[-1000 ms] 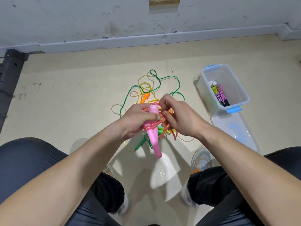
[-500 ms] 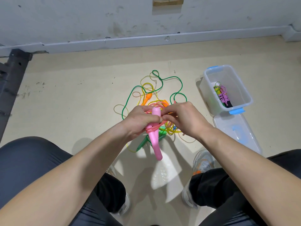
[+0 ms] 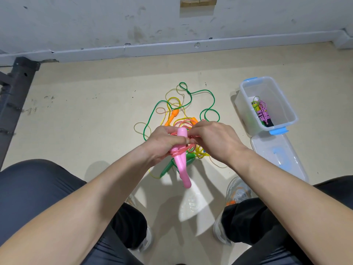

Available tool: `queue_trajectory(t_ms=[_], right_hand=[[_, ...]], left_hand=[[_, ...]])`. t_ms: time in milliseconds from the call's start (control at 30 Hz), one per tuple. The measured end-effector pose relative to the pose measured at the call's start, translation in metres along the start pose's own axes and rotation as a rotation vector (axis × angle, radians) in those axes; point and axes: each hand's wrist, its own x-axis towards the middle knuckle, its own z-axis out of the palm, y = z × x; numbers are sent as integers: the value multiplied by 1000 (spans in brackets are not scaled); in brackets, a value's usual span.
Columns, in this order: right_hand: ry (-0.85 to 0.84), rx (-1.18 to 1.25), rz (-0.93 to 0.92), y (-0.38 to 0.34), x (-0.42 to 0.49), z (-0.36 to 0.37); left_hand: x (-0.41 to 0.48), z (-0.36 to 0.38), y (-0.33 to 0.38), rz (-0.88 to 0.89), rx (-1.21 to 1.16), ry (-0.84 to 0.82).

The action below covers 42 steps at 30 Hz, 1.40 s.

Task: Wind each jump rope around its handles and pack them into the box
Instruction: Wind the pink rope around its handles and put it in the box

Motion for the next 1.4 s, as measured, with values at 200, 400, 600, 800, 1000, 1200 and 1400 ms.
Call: queue_trajectory(t_ms=[200,400,600,800,1000,1200,1400], right_hand=[[21,-28,19,2,1,-1],[3,-103,-68,3,-2,2],[0,-92,-55,0,-1,-4],[32,-35,53,-2,1,-3],[29,-78,37,-5,5,2],[67,-210,-74,-5,1,6],[-146,178,-88,6,3,2]], left_hand=[[-4,2,2,-9,-19,-12],[-6,1,4,-63,-101,-24],[-3,-2,6,-114,-246,-22],[2,-2,4,-46,-91,-36],[1,1,4,-57,-100,-34],[0,0,3,-92,-136,-38],[-3,1,-5,-125,-73,-119]])
